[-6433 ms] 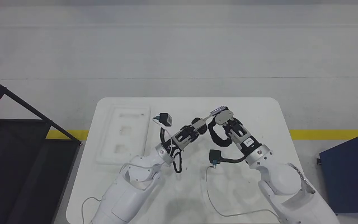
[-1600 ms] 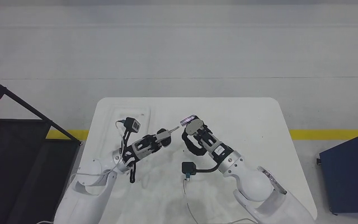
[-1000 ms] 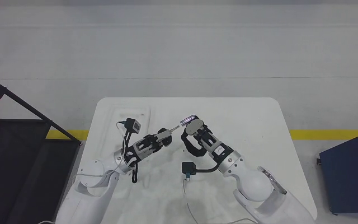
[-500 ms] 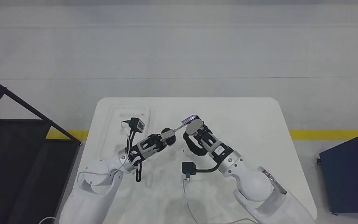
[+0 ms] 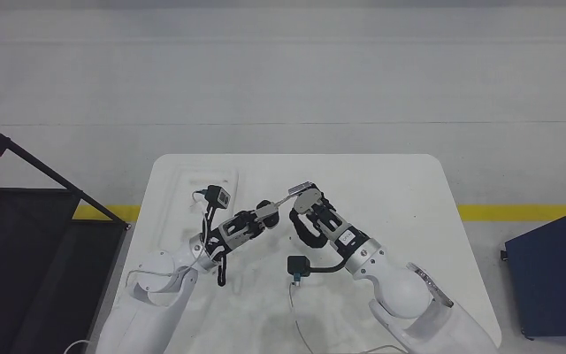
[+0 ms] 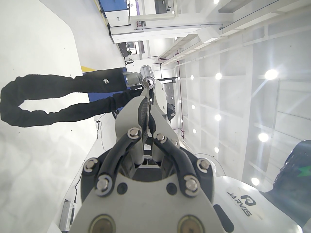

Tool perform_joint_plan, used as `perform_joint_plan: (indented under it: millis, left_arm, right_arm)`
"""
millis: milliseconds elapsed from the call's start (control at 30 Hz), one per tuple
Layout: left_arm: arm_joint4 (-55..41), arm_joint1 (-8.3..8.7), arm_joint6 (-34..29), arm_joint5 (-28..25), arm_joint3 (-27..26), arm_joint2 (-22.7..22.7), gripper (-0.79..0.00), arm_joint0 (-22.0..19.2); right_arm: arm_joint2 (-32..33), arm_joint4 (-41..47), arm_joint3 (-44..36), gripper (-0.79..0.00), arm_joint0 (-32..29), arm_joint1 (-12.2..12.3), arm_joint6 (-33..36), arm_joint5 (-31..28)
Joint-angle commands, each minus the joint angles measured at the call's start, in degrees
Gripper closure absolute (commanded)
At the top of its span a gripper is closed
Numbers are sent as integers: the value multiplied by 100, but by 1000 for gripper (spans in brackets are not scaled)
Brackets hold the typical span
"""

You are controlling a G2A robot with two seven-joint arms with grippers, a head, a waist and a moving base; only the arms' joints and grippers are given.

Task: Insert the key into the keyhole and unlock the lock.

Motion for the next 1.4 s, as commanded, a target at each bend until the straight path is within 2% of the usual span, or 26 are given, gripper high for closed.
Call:
perform_joint_plan:
  millis: [0,600,933,1033,1100,1167,1233,1300,1367]
  left_arm:
    - [-12,1,17,-9,-1,7,0,4]
    - [-192,13,138,-115,-25,17,0,141]
    - [-245,45,133,-36,-233,-101,0,312]
    - [-277,56,118,-33,-248,-166,0,333]
    - [-315,64,121,-14,-224,-226,0,336]
    - [-331,72,121,-19,-188,-285,0,329]
    - [-359,79,117,-37,-158,-336,0,320]
    - [-375,85,98,-47,-138,-371,0,318]
    - [-386,90,74,-57,-134,-394,0,320]
  right_arm:
    - [0,0,0,0,0,0,0,0]
    - [67,-102,-9,0,-76,-24,-52,134]
    - [111,-263,-33,0,-126,-68,-112,206]
    - [107,-398,-55,0,-114,-74,-216,211]
    - [64,-819,-75,0,-49,-55,-467,124]
    - [-37,-866,-49,0,303,58,-907,-187]
    - [-428,-866,37,0,997,337,-1103,-770]
    - [-1241,-866,49,0,1791,683,-892,-1433]
    - [-2189,-866,46,0,2608,996,-398,-2041]
